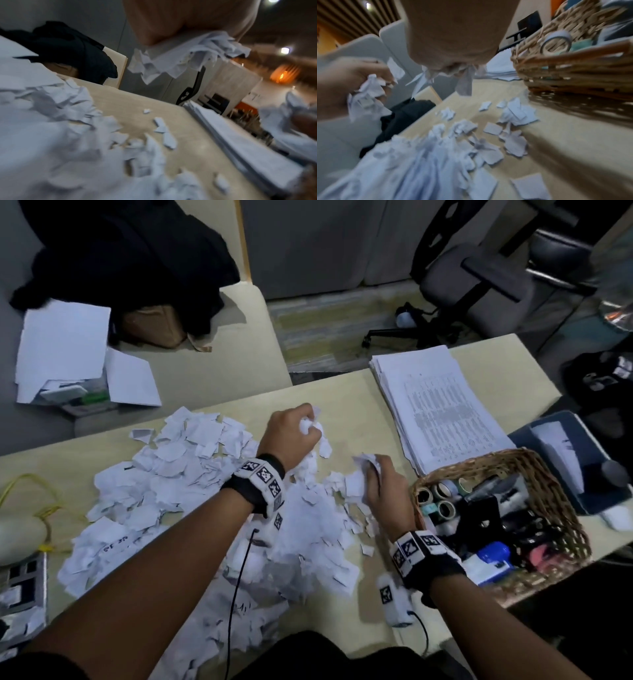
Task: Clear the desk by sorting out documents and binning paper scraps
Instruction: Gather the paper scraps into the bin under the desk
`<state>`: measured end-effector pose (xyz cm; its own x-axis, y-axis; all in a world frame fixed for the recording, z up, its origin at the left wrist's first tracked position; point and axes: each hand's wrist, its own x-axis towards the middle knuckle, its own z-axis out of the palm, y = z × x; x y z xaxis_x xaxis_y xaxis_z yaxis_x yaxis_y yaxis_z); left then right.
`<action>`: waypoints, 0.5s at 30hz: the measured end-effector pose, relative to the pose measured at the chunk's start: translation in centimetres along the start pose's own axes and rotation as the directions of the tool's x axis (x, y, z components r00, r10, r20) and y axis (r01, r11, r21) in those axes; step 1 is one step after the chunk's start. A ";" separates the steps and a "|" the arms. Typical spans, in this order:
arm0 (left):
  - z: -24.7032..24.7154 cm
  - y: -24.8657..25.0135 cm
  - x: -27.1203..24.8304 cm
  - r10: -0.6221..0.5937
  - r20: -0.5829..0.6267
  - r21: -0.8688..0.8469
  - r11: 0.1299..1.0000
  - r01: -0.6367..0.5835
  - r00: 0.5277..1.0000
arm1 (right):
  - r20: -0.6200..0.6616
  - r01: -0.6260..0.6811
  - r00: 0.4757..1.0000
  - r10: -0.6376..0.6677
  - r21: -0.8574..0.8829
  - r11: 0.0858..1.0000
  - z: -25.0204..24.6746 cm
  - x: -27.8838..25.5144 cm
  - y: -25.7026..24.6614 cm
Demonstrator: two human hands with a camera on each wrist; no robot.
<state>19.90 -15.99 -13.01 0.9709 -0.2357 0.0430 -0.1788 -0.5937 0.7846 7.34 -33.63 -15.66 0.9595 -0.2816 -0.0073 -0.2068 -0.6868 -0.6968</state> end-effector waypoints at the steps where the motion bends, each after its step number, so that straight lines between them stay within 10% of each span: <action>1: 0.0 0.5 -0.1 -0.029 -0.003 -0.042 0.999 0.029 1.000 | -0.026 -0.005 1.000 0.005 0.025 1.000 -0.5 -0.5 -0.5; 9: 4.3 8.0 -4.4 0.047 0.166 -0.229 0.973 -0.008 0.985 | -0.259 -0.121 0.936 0.238 0.397 0.910 -5.0 -8.4 0.3; 15: 11.6 18.7 -9.7 0.250 0.336 -0.403 0.909 -0.101 0.908 | -0.413 -0.215 0.750 0.517 0.586 0.781 -12.0 -15.9 6.4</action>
<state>5.30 -33.71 -5.96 0.7831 -0.6213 0.0274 -0.1966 -0.2056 0.9587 -11.49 -41.61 -11.41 0.5335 -0.8429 -0.0693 -0.2562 -0.0829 -0.9631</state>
